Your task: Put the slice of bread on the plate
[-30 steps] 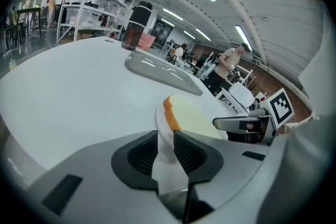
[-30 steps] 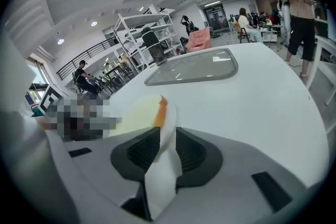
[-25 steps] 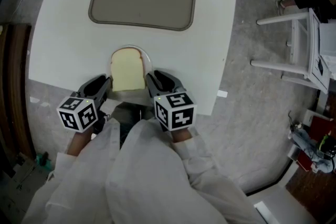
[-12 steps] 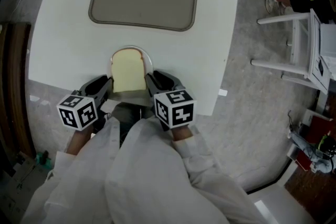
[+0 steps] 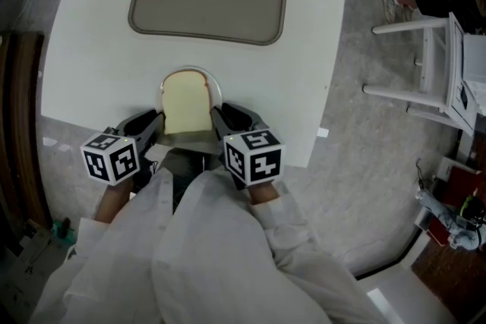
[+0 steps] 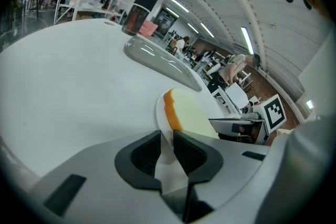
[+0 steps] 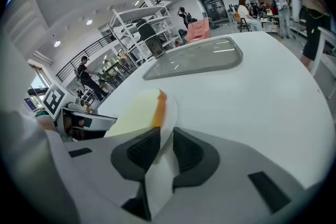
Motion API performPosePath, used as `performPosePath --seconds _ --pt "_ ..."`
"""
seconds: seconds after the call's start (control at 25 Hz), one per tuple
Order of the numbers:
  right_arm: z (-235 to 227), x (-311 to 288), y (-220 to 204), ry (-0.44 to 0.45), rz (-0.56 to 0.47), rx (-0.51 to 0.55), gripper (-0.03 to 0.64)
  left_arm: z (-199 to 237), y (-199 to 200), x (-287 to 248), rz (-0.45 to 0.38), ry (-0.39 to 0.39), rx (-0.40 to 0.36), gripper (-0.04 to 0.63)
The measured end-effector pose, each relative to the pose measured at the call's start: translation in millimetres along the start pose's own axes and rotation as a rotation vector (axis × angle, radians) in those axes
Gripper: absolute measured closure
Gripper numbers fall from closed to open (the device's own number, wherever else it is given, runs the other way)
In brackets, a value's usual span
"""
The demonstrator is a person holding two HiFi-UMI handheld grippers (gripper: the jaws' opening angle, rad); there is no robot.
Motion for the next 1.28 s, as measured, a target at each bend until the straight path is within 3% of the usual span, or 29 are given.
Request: performPosePath --seconds 0.64,1.28 --pt "1.2 5.0 -1.4 -0.047 0.011 -0.023 0.538 -2.0 -0.1 -2.5 0.001 -0.015 0.025 0.526" --pt "9.6 10.4 -1.7 -0.086 -0.027 -0.052 0.54 0.6 8.7 1.4 -0.005 -0.061 -0.01 0.526"
Point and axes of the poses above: the fingertips, and each gripper's own axes: x backward along the fingers, z to its left, y out of its top, the point moved 10 cm from there along x, backward along the fingers, and after that the axes turned 2 degrees about z, right-handed, at the moved point
